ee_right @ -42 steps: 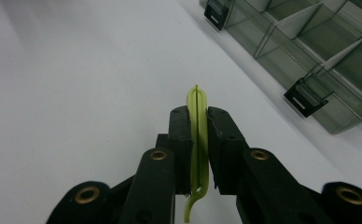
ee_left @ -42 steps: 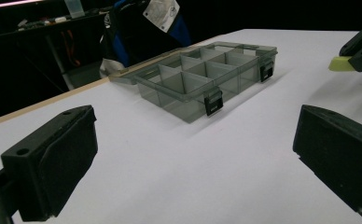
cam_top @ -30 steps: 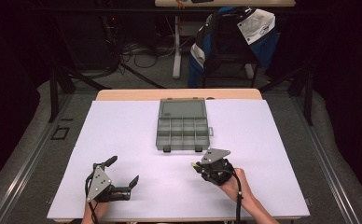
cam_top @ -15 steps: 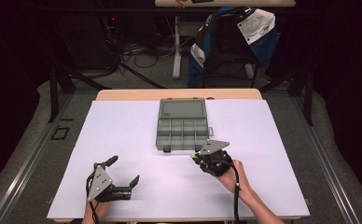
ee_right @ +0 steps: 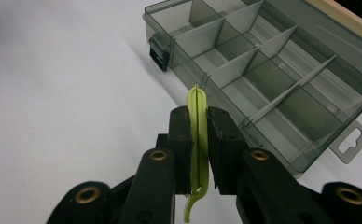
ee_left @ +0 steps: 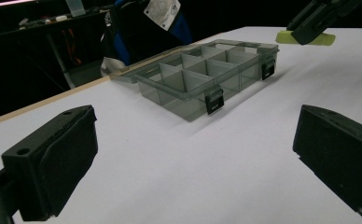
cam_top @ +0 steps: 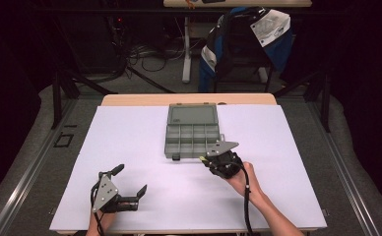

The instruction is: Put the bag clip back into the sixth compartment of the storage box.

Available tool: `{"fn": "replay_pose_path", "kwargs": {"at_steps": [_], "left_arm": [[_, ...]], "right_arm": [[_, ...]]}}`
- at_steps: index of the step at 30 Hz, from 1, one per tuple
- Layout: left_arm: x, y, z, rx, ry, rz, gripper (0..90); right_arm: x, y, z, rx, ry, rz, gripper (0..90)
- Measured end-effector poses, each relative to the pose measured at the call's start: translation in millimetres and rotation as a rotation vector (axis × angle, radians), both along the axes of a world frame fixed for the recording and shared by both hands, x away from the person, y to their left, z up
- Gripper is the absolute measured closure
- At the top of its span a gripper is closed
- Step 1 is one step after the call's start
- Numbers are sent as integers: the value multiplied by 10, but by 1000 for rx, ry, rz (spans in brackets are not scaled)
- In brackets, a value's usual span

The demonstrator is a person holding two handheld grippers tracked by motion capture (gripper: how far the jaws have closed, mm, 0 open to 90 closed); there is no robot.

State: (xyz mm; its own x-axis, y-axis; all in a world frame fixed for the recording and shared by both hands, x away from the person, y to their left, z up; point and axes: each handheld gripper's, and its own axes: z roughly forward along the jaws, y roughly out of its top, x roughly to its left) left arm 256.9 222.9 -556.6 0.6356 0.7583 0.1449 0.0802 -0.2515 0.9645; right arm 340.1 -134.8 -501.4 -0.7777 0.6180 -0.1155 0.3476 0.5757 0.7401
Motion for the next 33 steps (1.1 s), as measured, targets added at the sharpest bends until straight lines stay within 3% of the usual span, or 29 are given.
{"fn": "replay_pose_path", "kwargs": {"at_steps": [33], "left_arm": [[0, 10, 6, -10, 4, -1, 0]], "right_arm": [[369, 163, 90, 7, 24, -11, 808]]}}
